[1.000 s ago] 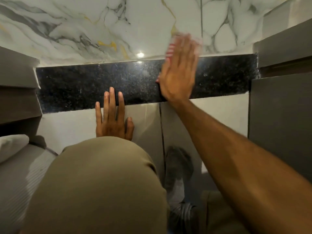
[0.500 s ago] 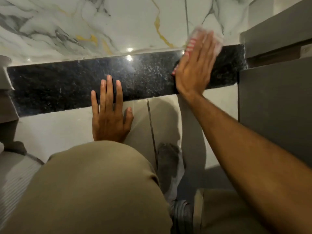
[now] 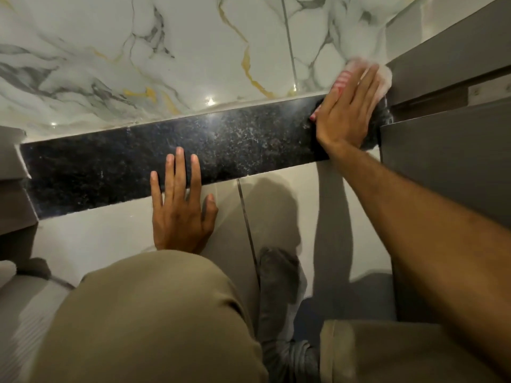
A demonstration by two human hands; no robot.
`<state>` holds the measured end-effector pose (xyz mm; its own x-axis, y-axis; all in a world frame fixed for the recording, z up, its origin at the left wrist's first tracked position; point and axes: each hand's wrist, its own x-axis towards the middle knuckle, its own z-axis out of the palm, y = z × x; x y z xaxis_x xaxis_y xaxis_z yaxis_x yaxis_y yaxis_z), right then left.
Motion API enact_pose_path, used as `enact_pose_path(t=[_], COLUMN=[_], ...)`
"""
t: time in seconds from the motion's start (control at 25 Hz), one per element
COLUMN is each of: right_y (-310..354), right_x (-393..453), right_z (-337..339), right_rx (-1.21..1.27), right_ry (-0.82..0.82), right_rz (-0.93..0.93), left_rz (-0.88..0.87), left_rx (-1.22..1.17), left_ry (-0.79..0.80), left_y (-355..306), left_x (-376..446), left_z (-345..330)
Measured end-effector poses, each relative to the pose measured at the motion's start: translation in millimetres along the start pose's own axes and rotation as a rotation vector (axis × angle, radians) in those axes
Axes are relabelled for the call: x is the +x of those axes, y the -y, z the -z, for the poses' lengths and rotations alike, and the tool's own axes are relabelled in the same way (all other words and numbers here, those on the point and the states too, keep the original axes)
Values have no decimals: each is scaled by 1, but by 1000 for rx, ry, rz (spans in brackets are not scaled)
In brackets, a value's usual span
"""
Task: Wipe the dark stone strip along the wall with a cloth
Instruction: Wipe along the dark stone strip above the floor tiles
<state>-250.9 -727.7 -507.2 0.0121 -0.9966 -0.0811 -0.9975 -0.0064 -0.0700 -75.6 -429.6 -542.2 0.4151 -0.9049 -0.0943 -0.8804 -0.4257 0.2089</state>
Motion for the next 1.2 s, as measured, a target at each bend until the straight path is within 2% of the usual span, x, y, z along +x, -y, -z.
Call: enact_pose_path(t=[0.08,0.16,0.24,0.32,0.4,0.44,0.52,0.6,0.64,0.68,0.72,0.76,0.88,0.96,1.0,1.08,1.12,1.2], right_y=[3,-9,-26,-32,-14,3,39,47,36,18,-3,-21,-12,34,56,72,64,28], right_x=[-29,-102,-163,-155,-100,-74,-59,-98,-129,-158,-181,-193,-152,-105,-96,-116,-139,-186], right_z=[-6,-7,0,1,-7,-13,-21,-26,-23,-15,-7,0,-6,-19,-24,-30,-29,-13], right_rx=[8,16,30,35,63,62,43,20,21,32,52,48,28,50,42,19,10,-35], right_ry=[-29,-45,0,-13,-60,-95,-120,-82,-7,79,158,165,32,-54,-52,0,49,189], right_rz=[42,85,-43,-174,-270,-262,-79,292,431,460,406,320,76,41,115,416,578,693], left_rz=[-3,-5,7,12,5,1,-8,-6,-2,1,6,13,20,9,7,17,26,54], left_rx=[5,4,11,3,2,2,-4,-5,-7,-14,-22,-27,-27,-32,-31,-32,-35,-56], left_ry=[3,22,33,25,6,1,2,18,32,44,52,53,23,-2,-8,-8,-10,-10], left_y=[2,1,-2,-4,-4,-3,0,0,-2,-3,-4,-4,-5,-6,-6,-6,-5,-6], left_x=[0,0,0,0,0,0,0,0,0,1,2,2,2,3,3,1,1,2], left_z=[-2,4,10,11,9,7,4,5,8,11,14,16,14,11,9,9,12,19])
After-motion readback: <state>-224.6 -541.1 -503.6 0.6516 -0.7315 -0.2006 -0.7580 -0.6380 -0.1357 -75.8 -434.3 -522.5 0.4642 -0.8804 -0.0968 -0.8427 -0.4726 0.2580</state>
